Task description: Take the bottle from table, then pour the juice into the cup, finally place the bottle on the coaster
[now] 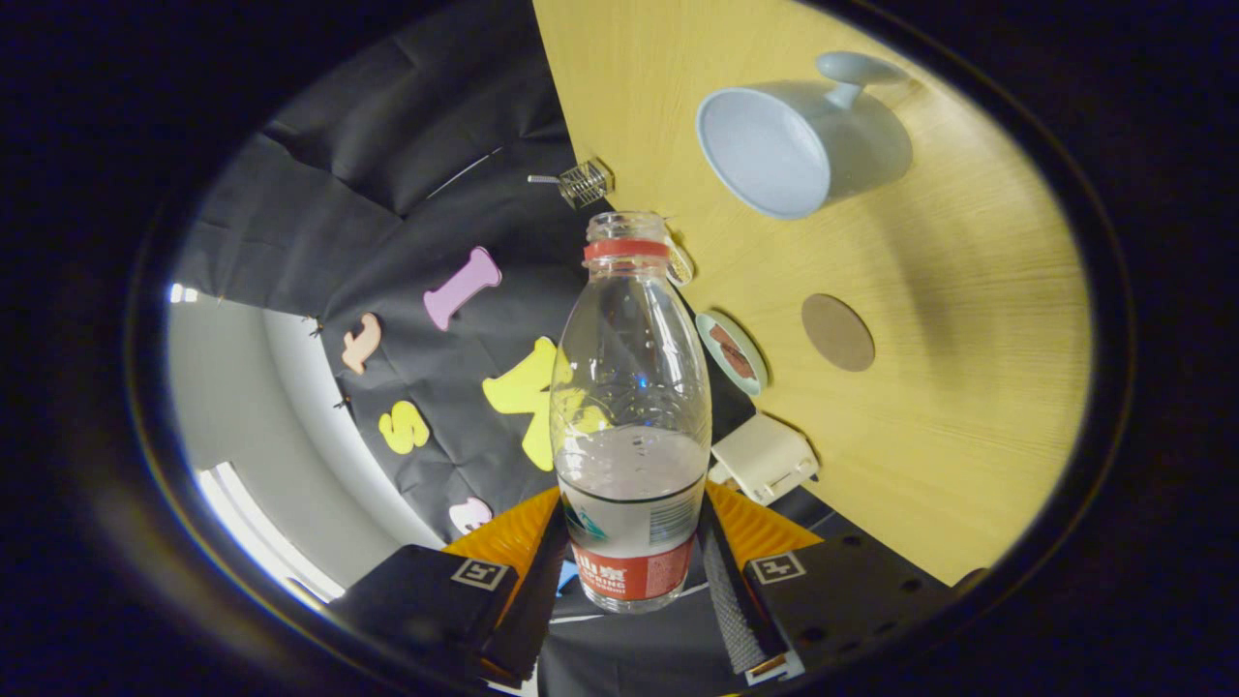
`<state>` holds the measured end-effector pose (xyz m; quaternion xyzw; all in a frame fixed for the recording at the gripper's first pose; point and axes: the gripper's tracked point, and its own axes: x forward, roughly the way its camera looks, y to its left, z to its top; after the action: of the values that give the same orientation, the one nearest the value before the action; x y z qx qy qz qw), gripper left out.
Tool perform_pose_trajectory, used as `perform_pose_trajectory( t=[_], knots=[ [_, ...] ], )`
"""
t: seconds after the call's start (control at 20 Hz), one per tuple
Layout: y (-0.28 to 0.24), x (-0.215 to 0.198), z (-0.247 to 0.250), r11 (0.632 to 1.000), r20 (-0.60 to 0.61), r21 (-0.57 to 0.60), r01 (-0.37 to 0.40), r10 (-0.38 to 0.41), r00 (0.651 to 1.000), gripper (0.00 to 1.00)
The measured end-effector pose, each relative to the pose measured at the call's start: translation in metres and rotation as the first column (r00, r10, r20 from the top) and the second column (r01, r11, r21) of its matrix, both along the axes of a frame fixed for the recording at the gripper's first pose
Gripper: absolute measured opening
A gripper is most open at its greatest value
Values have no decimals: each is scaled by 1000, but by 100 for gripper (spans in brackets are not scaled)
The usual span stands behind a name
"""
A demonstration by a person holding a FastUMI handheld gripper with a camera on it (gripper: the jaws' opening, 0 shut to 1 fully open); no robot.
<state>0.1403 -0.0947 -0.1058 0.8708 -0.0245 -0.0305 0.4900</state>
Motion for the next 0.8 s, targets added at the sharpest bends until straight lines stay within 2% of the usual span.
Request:
perform_pose_trajectory(
  t=[0.55, 0.8],
  knots=[
    [2, 3, 1, 1000, 3, -15, -3, 3, 1000, 75],
    [11, -1, -9, 985, -29, -169, -38, 34, 999, 75]
  ],
)
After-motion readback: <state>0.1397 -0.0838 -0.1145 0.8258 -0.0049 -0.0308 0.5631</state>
